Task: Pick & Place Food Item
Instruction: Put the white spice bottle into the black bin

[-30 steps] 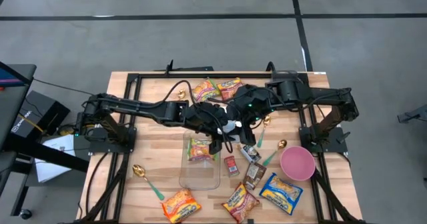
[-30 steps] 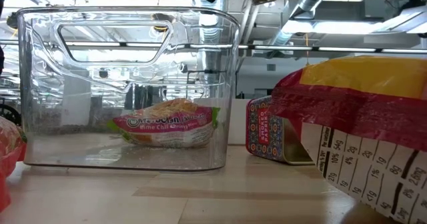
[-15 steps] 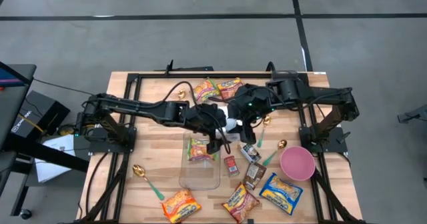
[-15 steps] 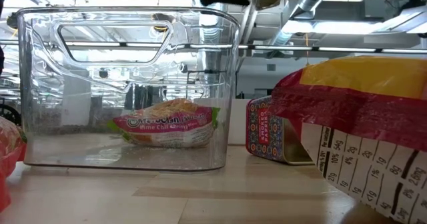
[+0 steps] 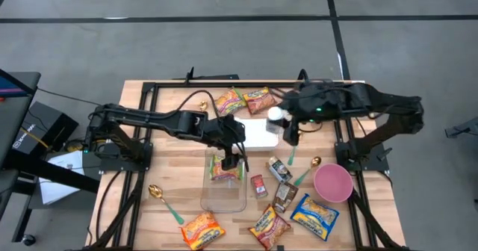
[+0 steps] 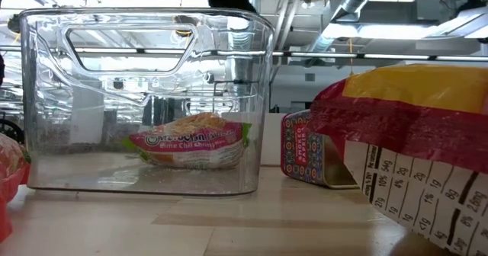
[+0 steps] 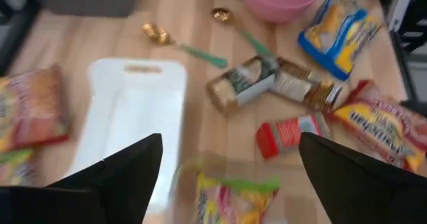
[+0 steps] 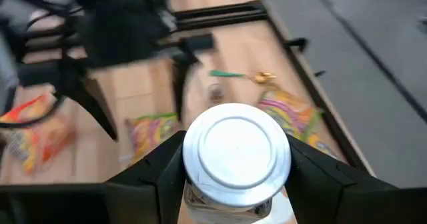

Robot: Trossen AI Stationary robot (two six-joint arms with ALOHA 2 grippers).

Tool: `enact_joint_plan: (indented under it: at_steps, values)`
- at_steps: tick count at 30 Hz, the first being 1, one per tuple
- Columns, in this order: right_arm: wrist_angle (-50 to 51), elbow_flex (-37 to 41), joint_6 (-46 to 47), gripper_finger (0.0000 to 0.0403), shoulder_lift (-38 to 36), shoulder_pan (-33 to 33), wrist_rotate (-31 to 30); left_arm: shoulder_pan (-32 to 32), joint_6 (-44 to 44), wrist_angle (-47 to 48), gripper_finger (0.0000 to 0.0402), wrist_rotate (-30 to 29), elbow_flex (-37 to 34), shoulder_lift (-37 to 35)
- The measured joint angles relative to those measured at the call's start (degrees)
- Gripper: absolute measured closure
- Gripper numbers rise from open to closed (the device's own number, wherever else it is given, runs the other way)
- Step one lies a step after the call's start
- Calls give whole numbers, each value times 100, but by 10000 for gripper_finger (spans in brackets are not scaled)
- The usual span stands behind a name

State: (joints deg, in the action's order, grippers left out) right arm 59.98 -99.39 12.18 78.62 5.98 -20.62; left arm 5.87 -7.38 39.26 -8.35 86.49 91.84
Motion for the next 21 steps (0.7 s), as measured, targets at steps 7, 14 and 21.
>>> enact_joint_plan:
  at_steps: [7,14,21]
  values:
    - [-168,1674,1852,205,-1080,82,-1491,-105,-423,-223,84,-742,-803,-1115]
    - [375,2726,3469,205,-1783,-291,-2412,-125,-959,-862,98,-1602,-1908,-2618]
    - [499,3271,3799,205,-1868,-1164,-2642,-125,-1169,-1327,101,-2176,-2894,-3716]
